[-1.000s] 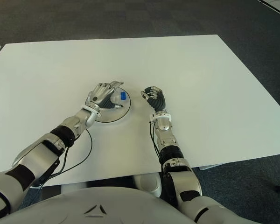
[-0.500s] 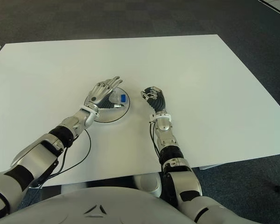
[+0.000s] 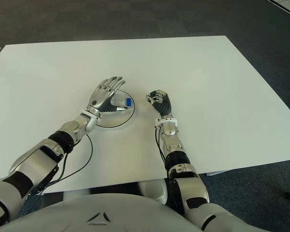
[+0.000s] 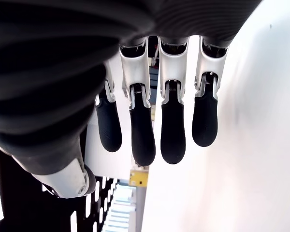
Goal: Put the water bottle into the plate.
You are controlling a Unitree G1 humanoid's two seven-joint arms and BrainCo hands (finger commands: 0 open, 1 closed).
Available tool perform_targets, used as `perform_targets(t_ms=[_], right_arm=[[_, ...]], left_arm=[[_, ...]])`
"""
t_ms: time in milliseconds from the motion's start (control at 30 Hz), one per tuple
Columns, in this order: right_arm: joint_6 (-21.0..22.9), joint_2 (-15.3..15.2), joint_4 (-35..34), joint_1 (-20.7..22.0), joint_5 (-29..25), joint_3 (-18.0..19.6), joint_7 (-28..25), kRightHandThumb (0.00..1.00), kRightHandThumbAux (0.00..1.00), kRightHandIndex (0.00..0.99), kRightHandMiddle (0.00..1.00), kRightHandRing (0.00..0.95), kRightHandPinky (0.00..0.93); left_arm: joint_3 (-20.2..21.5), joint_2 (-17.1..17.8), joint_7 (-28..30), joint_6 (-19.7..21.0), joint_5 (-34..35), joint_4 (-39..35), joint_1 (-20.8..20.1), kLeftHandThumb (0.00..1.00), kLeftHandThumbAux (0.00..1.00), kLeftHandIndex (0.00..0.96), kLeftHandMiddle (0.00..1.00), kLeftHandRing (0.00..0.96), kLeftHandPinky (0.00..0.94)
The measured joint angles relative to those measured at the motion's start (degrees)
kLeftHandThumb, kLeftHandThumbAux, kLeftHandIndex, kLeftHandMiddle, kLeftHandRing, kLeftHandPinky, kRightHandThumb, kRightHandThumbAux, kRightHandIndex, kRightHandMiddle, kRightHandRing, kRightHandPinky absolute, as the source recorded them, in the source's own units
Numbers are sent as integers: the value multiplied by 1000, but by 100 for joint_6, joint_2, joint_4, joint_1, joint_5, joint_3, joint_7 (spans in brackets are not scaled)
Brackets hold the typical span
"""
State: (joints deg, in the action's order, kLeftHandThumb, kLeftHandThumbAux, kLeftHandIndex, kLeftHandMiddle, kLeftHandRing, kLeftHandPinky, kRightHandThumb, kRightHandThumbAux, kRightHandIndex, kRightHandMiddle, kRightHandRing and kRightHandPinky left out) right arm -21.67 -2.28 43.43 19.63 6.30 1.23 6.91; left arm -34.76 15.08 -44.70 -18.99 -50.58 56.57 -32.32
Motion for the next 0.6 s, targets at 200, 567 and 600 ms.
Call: perform_targets(t_ms=[200,567,600], right_arm=[[0,0,1,0,-4,5,-1,707,729,428,513,522,527],[0,-9,7,2,-2,6,-1,706,730,427,518,527,538],[0,-10,7,3,-1,6,-1,706,730,427,518,527,538]], left_arm=[[31,37,-151,26,7,-184,116,11,419,0,0,0,0],[205,201,-296,-109,118,-898,556,0,424,0,0,0,0],[234,217,-302,-127,125,-973,605,0,421,0,0,0,0]])
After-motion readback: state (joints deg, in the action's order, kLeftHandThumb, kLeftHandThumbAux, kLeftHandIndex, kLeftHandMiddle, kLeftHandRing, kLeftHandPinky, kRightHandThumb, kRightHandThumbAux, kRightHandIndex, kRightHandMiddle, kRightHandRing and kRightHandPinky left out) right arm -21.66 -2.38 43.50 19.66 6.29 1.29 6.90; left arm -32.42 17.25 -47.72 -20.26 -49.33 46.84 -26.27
